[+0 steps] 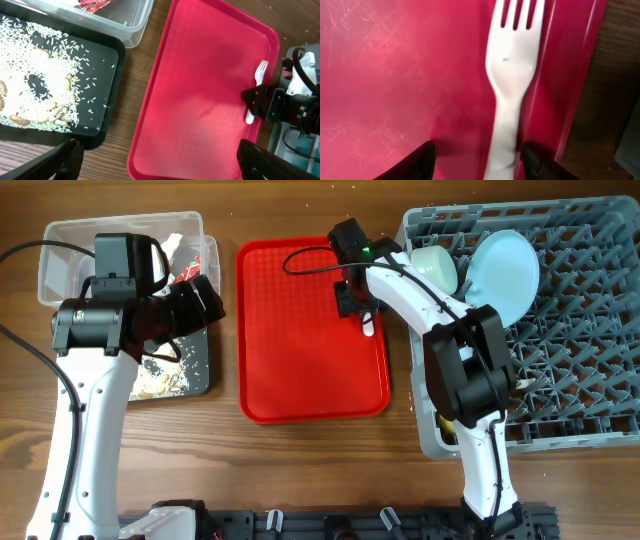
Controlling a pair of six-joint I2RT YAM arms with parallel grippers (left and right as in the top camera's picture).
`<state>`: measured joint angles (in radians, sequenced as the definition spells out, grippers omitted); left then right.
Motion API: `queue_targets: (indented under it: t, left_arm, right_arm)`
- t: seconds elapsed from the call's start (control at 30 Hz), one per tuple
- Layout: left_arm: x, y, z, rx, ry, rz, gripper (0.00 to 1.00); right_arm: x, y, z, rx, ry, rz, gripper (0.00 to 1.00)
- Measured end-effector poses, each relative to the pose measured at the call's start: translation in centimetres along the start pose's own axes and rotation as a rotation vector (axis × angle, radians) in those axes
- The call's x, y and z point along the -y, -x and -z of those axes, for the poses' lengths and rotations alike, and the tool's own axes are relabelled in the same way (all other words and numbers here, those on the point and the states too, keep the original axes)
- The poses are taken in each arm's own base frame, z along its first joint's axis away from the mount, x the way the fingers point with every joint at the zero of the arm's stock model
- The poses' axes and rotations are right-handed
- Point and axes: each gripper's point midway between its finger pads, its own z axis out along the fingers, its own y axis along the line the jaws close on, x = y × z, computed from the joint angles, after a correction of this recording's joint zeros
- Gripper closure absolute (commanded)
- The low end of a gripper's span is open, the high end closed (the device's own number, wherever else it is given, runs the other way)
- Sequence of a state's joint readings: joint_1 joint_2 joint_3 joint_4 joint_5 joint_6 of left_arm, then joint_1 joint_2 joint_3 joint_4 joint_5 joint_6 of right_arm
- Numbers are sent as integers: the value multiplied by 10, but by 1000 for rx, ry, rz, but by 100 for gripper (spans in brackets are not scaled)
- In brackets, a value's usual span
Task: Sort waste into correct bins and load items into the dishwasher rack
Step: 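Grasp the white fork with the right gripper and put it in the rack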
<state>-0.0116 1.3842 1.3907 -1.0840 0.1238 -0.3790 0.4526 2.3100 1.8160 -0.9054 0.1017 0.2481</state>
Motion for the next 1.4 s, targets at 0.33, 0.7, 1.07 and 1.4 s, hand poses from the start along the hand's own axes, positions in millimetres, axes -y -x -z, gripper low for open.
queue_targets:
  t: [0.33,0.7,1.07,1.4]
  left_arm:
    - [0,0,0,0,0,0,0]
    - [0,0,0,2,-1,-1,0]
    - [0,0,0,0,-1,0,0]
    - [0,0,0,1,0,-1,0]
  right_arm:
    - [-14,-28,3,-128,89,12,95]
    - [10,-59,242,148,214,-25,96]
    - [202,-194,229,229,-286,-1037,88]
    - [198,-206,169,124,-193,-1028,49]
